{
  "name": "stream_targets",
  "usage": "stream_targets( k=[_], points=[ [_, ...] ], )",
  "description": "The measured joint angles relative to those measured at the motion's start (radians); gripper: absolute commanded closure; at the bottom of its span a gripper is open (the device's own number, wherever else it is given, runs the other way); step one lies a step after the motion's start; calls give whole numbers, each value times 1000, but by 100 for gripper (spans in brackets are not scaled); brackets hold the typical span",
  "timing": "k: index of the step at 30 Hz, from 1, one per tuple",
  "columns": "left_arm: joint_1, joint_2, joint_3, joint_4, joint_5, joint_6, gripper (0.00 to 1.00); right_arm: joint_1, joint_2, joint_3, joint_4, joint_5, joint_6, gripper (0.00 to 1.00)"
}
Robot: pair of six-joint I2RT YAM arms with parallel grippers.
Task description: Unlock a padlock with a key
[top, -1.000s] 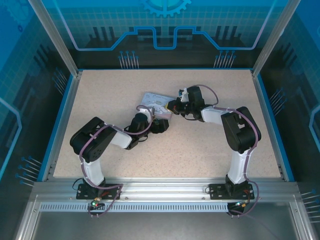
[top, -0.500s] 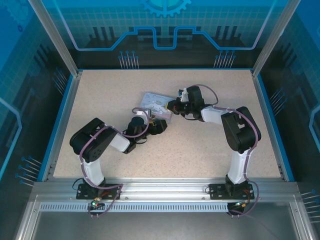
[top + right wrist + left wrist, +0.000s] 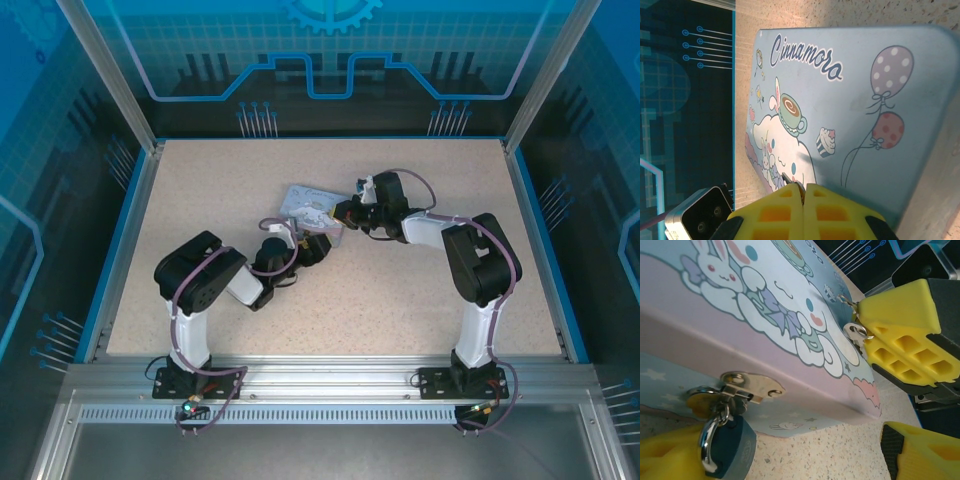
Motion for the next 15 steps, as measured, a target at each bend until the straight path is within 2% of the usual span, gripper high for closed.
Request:
stream_targets(
  k=[5,10,15],
  points=[
    [0,6,-20,24,-39,-26,32,0,2,5,-5,0,0,100],
    [0,14,-34,35,-69,-43,47,0,2,5,-5,-1,0,100],
    [0,16,-37,26,-80,-45,55,0,2,5,-5,-1,0,100]
  ],
)
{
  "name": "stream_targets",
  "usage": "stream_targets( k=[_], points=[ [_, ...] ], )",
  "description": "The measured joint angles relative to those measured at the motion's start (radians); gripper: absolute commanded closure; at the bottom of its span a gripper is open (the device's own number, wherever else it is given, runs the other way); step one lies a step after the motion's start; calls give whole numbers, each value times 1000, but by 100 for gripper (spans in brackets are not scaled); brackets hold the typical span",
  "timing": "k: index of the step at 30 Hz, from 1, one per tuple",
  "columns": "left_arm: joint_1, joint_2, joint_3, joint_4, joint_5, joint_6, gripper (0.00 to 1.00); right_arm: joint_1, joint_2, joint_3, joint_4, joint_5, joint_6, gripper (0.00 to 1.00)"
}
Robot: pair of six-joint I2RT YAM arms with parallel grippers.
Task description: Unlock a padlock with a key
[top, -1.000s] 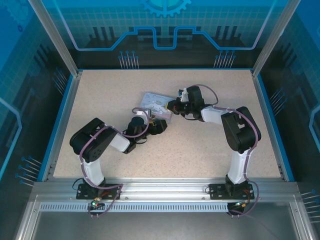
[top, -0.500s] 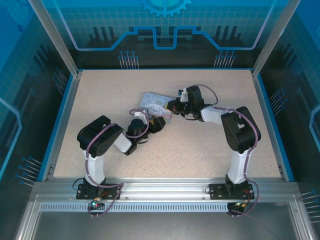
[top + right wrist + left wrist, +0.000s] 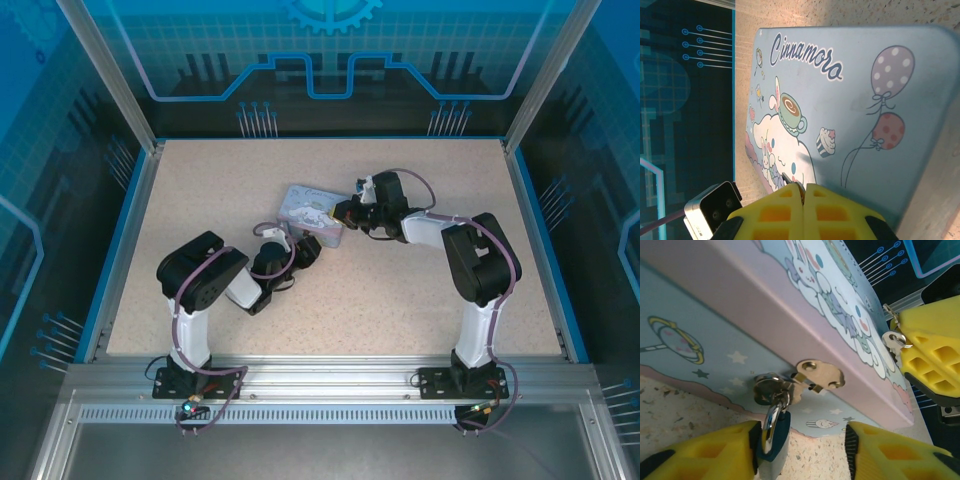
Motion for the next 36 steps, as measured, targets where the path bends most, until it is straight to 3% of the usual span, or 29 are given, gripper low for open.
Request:
stream_targets(
  k=[24,30,36],
  points=[
    [0,-5,14,-80,-24,3,81,0,3,1,1,-3,1,100],
    [1,-14,18,-97,-21,6,100,0,7,7,1,-6,0,100],
    [6,-46,18,-146,-5,1,100,0,8,16,-10,-10,0,100]
  ],
)
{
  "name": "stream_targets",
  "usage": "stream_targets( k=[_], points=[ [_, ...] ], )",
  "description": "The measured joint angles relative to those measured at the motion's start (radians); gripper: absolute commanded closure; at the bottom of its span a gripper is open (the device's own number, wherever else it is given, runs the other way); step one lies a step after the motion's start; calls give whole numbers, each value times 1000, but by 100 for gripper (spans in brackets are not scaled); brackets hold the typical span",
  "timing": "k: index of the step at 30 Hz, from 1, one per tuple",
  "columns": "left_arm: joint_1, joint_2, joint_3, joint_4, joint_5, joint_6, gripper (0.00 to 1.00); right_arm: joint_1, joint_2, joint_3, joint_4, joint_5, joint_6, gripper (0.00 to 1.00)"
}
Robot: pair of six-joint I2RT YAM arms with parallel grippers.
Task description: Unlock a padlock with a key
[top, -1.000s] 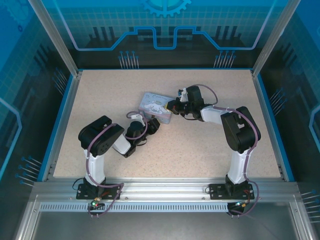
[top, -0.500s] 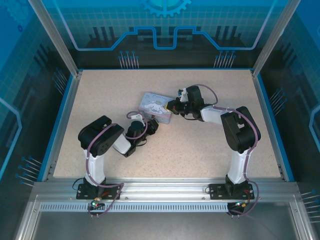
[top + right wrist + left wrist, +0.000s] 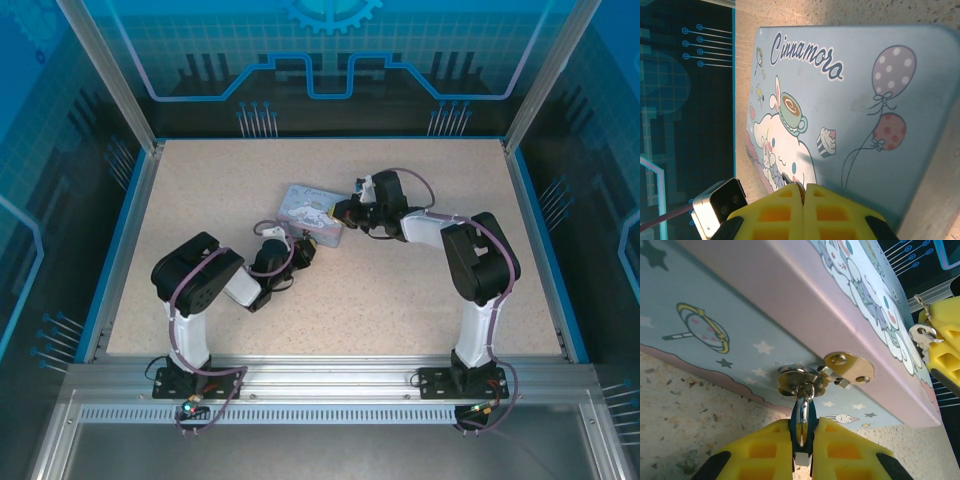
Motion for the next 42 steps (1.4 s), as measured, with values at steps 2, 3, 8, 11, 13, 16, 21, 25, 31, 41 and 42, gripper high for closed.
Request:
stream_targets(
  k=[2,3,8,11,13,16,21,25,31,41,42],
  points=[
    [2,-23,0,-38,10,-4,100,-1,0,4,-8,0,0,100],
    [2,-38,0,-64,18,-9,100,-2,-3,4,-14,-2,1,100],
    [2,-135,33,-256,61,-36,100,-20,-48,4,-60,-16,1,100],
    [2,-194,62,-369,84,-52,100,-29,-108,4,-70,-26,1,100],
    [2,-230,75,-429,96,-58,100,-28,-159,2,-66,-33,1,100],
    [2,-264,82,-492,113,-79,100,-21,-242,-42,-34,-44,9,100],
    [2,-276,82,-555,132,-125,100,15,-382,-182,-10,-38,16,100],
    [2,-279,82,-580,142,-163,100,40,-495,-307,-15,-14,15,100],
    [1,-303,78,-579,151,-221,100,40,-674,-451,-44,40,12,100],
    [-32,-376,50,-567,150,-317,100,59,-847,-673,-40,101,77,100],
    [-35,-377,50,-556,150,-327,100,61,-846,-681,-37,101,85,100]
  ],
)
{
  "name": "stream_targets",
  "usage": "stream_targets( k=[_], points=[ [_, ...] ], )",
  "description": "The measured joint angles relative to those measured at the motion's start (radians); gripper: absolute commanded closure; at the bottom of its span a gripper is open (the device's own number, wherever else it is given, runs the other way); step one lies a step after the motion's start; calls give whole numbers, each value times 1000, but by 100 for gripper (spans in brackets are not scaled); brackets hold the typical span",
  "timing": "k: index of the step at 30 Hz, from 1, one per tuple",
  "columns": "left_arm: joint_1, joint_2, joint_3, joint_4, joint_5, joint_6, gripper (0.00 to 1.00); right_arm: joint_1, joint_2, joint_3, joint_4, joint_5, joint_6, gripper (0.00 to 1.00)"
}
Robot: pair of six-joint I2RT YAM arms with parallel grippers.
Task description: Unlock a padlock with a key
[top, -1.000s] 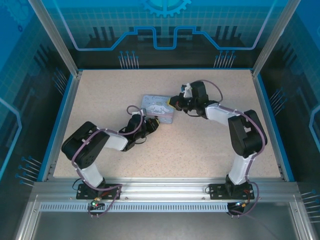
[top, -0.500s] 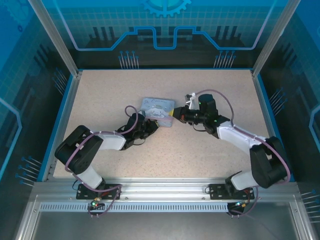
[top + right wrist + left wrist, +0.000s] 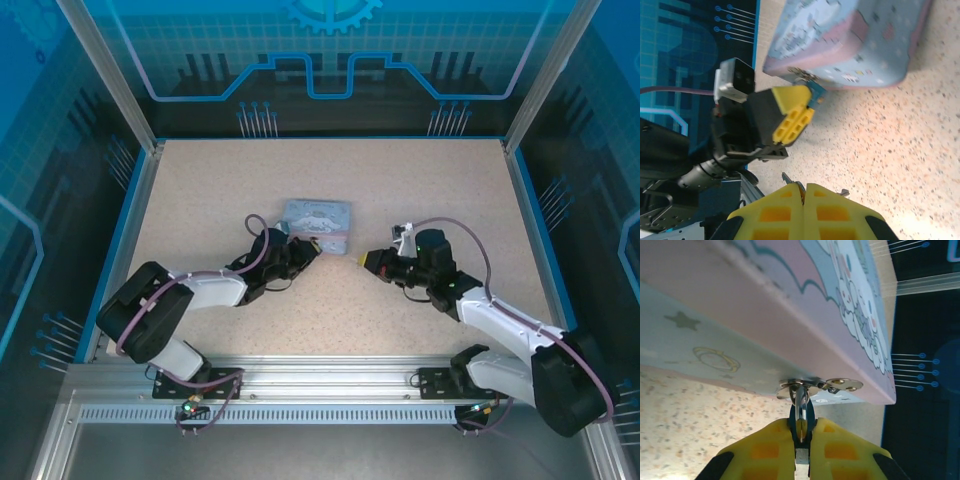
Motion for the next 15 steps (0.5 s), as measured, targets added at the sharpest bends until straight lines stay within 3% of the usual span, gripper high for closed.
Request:
stream_targets(
  k=[15],
  points=[
    [-37,-7,-7,170,-12,-175,100,19,61,-4,162,-11,161,100]
  ],
)
